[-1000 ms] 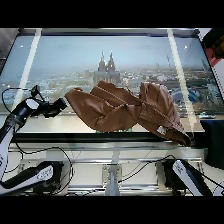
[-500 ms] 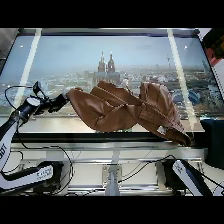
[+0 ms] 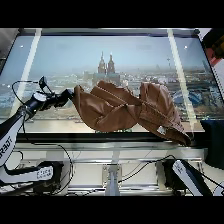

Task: Fold the clothes and pants, and hang the long-sleeved shirts on hangers.

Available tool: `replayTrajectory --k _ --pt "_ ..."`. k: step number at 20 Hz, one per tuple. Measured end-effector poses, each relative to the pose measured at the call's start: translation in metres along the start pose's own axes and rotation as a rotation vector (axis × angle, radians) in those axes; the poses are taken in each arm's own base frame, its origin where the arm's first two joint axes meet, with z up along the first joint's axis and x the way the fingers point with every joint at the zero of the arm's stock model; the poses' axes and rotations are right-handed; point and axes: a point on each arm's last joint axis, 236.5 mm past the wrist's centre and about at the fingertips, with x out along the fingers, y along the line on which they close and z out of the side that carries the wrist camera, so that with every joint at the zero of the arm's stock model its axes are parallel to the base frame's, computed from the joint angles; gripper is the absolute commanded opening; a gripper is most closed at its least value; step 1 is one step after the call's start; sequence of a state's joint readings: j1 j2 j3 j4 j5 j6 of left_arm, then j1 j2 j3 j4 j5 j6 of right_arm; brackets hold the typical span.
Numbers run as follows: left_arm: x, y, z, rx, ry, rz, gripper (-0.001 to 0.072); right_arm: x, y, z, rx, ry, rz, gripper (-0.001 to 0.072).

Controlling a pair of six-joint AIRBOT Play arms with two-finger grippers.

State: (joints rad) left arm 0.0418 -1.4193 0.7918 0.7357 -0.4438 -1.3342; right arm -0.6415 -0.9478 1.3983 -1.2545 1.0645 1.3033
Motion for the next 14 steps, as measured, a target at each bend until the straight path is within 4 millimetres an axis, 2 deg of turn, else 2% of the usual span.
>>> replayTrajectory --k 4,6,9,10,14 --pt "0.011 -0.002 -0.006 -0.027 0.012 -0.004 0.0556 0.0 0.0 0.0 0.0 -0.001 -0.001 0.0024" --pt "0.014 -0.002 -0.008 -0.042 0.018 -0.007 0.0392 0.0 0.0 0.0 0.0 -0.001 -0.001 0.0024" --pt "0.017 -0.003 -0.015 -0.058 0.039 -0.012 0.0059 0.0 0.0 0.0 0.0 -0.001 -0.001 0.0024" --pt "0.017 -0.004 -0.016 -0.061 0.045 -0.015 0.0032 0.0 0.0 0.0 0.0 -0.001 -0.001 0.0024" --pt "0.014 -0.01 -0.007 -0.061 0.021 -0.029 0.0032 0.0 0.0 -0.001 0.0 0.005 0.0 0.0022"
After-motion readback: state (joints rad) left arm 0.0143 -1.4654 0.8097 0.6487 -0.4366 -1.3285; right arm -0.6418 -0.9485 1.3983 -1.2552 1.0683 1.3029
